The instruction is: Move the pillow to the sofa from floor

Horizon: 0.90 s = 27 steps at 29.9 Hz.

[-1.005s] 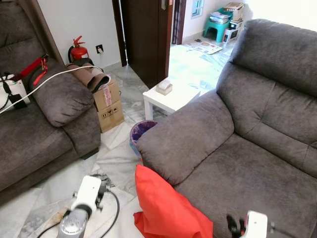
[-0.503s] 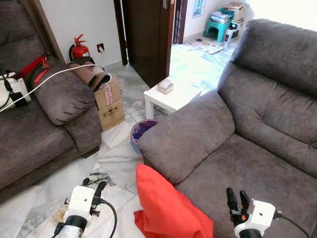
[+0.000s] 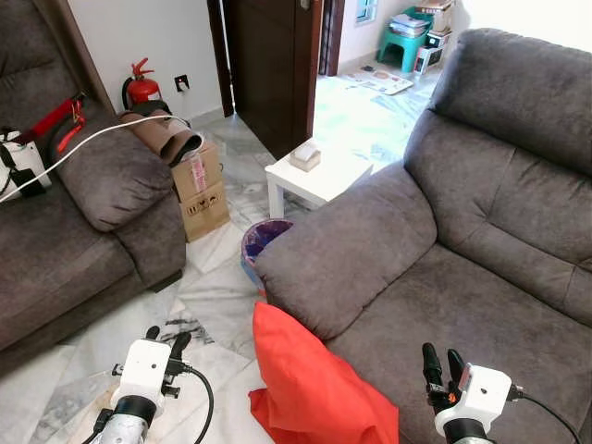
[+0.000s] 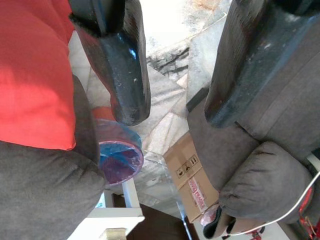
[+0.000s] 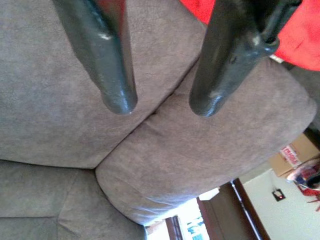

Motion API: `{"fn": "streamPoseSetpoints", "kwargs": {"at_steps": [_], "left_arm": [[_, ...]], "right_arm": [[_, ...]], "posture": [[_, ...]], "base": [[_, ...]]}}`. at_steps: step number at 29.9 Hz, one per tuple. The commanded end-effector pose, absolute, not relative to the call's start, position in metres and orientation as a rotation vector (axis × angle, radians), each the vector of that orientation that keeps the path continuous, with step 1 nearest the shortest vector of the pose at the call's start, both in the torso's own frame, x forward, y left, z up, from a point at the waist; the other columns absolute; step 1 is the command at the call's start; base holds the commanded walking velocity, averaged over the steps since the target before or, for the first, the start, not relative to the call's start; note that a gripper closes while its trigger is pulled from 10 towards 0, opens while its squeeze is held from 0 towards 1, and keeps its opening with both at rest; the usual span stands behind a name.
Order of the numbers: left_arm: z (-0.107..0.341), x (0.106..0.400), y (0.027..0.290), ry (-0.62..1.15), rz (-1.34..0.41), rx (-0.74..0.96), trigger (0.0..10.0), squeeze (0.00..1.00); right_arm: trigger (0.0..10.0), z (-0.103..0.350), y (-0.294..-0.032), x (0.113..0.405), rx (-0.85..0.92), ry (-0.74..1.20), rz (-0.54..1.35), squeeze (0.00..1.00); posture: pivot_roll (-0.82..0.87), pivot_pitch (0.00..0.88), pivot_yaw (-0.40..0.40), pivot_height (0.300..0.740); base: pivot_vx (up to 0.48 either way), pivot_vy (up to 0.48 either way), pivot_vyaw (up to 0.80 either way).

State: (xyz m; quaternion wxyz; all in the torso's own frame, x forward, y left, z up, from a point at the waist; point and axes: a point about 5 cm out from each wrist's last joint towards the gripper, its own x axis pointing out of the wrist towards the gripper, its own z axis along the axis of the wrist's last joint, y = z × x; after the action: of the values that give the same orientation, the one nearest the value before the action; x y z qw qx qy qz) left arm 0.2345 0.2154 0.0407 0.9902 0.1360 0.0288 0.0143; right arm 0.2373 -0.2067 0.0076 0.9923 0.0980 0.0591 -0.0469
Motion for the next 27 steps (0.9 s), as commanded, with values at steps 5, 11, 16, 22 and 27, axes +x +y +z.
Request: {"fn": "streamPoseSetpoints", "kwargs": {"at_steps": [5, 11, 16, 22, 27], "left_arm": [[0.041, 0.235, 0.213, 0.073, 0.018, 0.276, 10.0, 0.0], [0.042, 0.237, 0.213, 0.074, 0.016, 0.276, 10.0, 0.0], [0.043, 0.238, 0.213, 0.075, 0.018, 0.274, 10.0, 0.0], [0.042, 0.237, 0.21, 0.078, 0.016, 0.266, 10.0, 0.0], [0.042, 0.237, 0.208, 0.08, 0.01, 0.262, 10.0, 0.0]], "right_arm": [[10.0, 0.008, -0.205, 0.236, 0.234, 0.112, -0.091, 1.0], [10.0, 0.008, -0.205, 0.236, 0.229, 0.121, -0.084, 1.0], [10.0, 0.006, -0.206, 0.236, 0.213, 0.148, -0.083, 0.0], [10.0, -0.003, -0.207, 0.236, 0.175, 0.232, -0.086, 0.0], [10.0, 0.0, -0.205, 0.236, 0.199, 0.202, -0.081, 0.0]], "posture": [[-0.01, 0.086, 0.014, 0.71], [-0.01, 0.091, 0.017, 0.71], [0.0, 0.102, 0.013, 0.71], [0.0, 0.113, 0.01, 0.695], [0.0, 0.126, 0.011, 0.69]], "base": [[0.0, 0.0, 0.0], [0.0, 0.0, 0.0], [0.0, 0.0, 0.0], [0.0, 0.0, 0.0], [0.0, 0.0, 0.0]]}}
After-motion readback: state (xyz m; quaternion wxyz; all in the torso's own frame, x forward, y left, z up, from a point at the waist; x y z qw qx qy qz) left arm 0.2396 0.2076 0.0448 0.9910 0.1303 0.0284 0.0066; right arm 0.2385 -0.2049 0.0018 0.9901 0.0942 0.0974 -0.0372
